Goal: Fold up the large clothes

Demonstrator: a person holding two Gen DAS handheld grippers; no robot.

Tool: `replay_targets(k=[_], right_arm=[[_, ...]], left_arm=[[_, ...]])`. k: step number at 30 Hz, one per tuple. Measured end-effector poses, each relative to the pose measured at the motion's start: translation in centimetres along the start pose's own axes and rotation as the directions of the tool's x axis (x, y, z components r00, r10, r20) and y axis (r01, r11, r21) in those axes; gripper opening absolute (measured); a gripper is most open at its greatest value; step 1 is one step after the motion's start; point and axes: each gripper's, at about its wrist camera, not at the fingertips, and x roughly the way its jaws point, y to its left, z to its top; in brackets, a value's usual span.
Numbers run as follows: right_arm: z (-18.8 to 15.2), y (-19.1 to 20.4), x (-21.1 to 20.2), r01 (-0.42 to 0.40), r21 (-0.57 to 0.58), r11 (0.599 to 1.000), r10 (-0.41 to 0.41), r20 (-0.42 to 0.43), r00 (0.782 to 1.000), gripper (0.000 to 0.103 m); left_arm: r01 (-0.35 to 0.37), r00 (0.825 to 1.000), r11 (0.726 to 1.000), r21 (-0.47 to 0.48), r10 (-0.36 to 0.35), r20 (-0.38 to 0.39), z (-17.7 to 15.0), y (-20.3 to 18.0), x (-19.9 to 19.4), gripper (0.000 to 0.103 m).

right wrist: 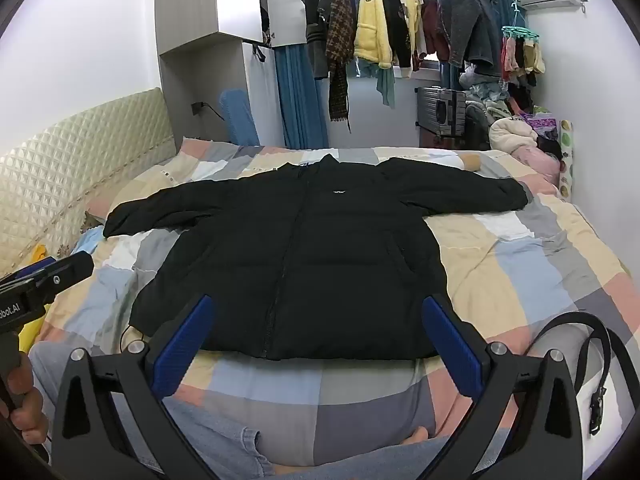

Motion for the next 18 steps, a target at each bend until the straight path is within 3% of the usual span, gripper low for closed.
replay_targets(k=[18], right_arm=[[-0.3, -0.1, 0.1, 0.011, 0.000, 1.000, -0.011, -0.009, 1.000, 0.103]], left_arm=[[0.012, 1.000, 1.000, 0.010, -0.011, -0.012, 0.2, 0.1, 0.4, 0.103]])
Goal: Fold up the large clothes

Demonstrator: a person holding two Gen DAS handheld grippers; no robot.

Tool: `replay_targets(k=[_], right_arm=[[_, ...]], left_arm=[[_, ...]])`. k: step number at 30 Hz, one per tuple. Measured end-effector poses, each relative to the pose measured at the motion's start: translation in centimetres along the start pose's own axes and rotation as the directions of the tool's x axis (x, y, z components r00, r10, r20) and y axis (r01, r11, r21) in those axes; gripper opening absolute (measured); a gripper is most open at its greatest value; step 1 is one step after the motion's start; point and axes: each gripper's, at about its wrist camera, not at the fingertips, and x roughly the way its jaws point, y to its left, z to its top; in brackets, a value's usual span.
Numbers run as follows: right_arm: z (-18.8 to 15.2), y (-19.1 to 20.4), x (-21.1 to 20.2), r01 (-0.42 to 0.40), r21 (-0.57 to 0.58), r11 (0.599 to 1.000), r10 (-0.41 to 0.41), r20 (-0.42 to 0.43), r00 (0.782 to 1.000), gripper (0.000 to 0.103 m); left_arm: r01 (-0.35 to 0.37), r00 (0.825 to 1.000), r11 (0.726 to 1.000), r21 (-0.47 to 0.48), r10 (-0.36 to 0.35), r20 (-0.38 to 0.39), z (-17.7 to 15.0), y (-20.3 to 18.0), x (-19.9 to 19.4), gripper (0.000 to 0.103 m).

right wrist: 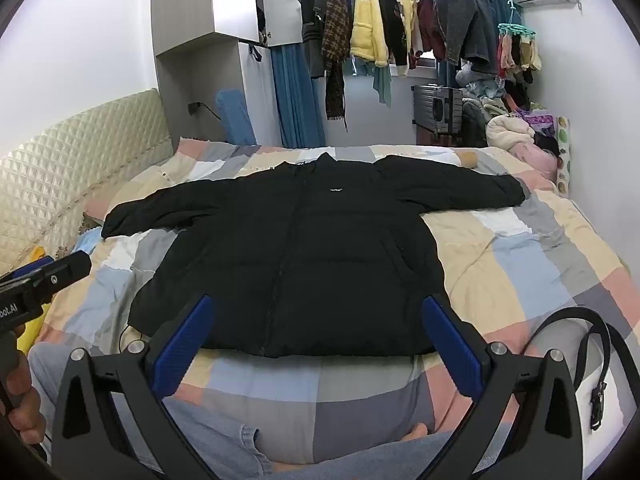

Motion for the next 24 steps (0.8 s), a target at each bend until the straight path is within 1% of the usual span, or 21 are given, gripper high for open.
replay_targets(k=[6, 13, 24], right_arm=[[-0.44, -1.01, 0.04, 0.009, 0.021, 1.000, -0.009, -0.011, 1.000, 0.103], [0.07, -0.57, -0.09, 0.012, 0.021, 1.000, -0.012, -0.007, 1.000, 0.103], [-0.12, -0.56, -0.06, 0.014, 0.023, 1.000, -0.014, -0.005, 1.000, 0.103]], left_arm=[[-0.007, 1.000, 1.000, 0.006, 0.007, -0.005, -0.22, -0.32, 0.12, 0.103], [-0.008, 1.000, 1.000, 0.011, 0.008, -0.013, -0.32, -0.42, 0.33, 0.103], [-0.007, 1.000, 1.000, 0.008, 0.007, -0.014, -0.27, -0.33, 0.38, 0.103]])
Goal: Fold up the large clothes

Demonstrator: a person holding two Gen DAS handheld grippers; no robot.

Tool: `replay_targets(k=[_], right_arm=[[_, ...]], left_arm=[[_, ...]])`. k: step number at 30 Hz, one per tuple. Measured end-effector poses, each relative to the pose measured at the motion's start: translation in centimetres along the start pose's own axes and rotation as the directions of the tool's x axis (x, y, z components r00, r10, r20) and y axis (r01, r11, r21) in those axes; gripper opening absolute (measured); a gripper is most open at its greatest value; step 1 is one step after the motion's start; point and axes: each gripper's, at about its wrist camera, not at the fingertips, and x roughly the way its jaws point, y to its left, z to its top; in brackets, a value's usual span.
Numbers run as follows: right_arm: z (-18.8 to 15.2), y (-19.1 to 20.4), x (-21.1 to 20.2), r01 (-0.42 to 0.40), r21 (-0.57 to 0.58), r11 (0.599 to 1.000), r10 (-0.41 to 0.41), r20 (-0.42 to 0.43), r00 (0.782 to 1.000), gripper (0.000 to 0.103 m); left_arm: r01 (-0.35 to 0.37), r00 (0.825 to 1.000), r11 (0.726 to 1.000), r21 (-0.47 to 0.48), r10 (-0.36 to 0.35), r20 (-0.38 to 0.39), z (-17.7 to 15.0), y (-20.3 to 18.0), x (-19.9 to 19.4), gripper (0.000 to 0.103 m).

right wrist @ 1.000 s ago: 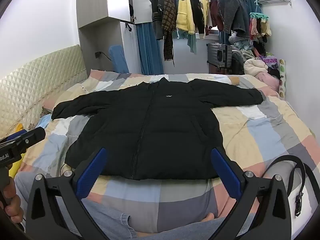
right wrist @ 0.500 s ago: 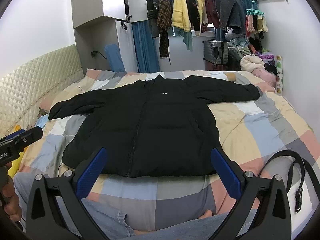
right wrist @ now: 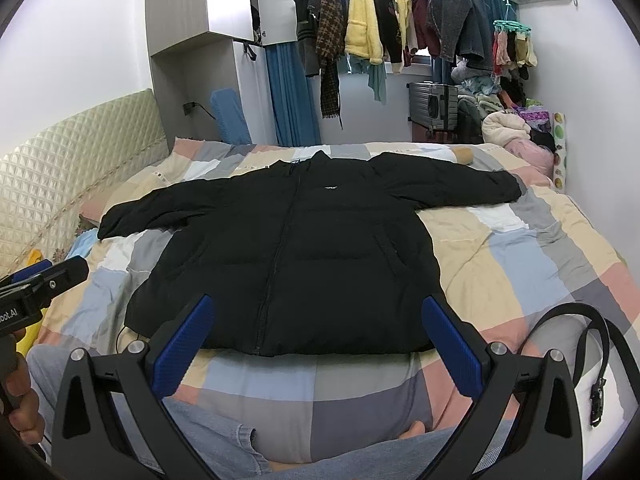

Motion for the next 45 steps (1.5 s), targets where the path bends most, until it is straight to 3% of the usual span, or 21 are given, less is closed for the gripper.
replay_targets(k=[32, 37, 45], right_arm=[[-0.6, -0.5, 0.0, 0.016, 0.023, 1.000, -0.016, 0.000, 1.000, 0.103], [-0.6, -0.8, -0.4, -0.034, 0.051, 0.998, 0.034, 0.004, 0.999, 0.103], [0.2, -0.9, -0.2, -0.031, 0.072, 0.997, 0.031, -0.007, 0.999, 0.103]], left_arm=[[-0.016, 1.000, 1.000, 0.004, 0.016, 0.007, -0.7, -0.2, -0.4, 0.103], [-0.010, 1.000, 1.000, 0.002, 0.010, 0.007, -0.6, -0.1, -0.5, 0.103], [0.005, 1.000, 1.000, 0.004, -0.006, 0.009, -0.1, -0.3, -0.7, 0.103]])
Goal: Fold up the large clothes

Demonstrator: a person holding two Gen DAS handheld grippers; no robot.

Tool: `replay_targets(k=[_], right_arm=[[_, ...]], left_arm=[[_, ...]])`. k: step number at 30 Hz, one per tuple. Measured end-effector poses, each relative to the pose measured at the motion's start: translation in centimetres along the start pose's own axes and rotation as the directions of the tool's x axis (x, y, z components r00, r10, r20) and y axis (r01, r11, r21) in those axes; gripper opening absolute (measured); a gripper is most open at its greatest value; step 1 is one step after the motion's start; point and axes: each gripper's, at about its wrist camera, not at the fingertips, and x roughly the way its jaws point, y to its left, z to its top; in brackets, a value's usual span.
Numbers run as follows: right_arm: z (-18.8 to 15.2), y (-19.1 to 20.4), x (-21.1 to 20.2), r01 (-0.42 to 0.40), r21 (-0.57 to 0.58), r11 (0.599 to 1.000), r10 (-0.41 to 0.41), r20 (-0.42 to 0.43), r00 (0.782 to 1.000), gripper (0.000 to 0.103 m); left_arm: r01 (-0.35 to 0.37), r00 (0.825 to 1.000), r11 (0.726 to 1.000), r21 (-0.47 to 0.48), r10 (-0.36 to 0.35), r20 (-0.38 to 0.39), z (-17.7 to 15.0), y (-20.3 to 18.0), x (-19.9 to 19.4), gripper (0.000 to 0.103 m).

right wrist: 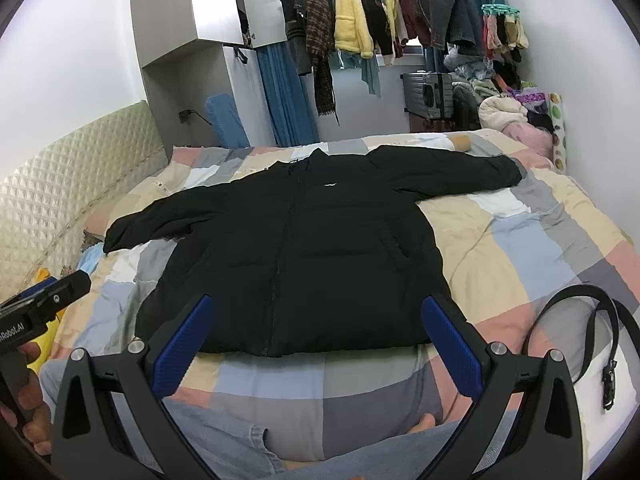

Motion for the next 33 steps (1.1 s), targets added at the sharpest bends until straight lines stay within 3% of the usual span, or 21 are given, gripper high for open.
replay_targets(k=[6, 17, 25, 31, 33], right_arm=[[1.1, -0.1, 0.2, -0.008, 0.009, 1.000, 0.008, -0.003, 1.000, 0.103], [7.0, -0.4, 1.2, 0.021, 0.040, 0.999, -0.022, 0.038, 0.999, 0.103], [10.6, -1.4, 4.6, 0.053, 0.019, 0.998, -0.054, 0.039, 0.998, 0.103], [13.1, -4.2, 8.3, 0.069, 0.031, 0.997, -0.072, 0.092, 0.993, 0.103], [13.8, -5.2, 10.2, 0.130, 0.007, 0.992, -0.130, 0.102, 0.986, 0.103]], left_arm=[[0.032, 0.999, 0.999, -0.027, -0.032, 0.019, 2.0, 0.5, -0.2, 0.103], [0.056, 0.997, 0.998, -0.017, -0.055, 0.053, 8.3, 0.1, 1.3, 0.103], [0.124, 0.989, 0.992, 0.003, -0.124, 0.082, 13.1, -0.7, 5.4, 0.103], [0.101, 0.985, 0.994, 0.029, -0.104, 0.137, 15.6, -0.6, 9.7, 0.103], [0.096, 0.982, 0.994, 0.046, -0.102, 0.157, 15.4, -0.4, 11.3, 0.103]])
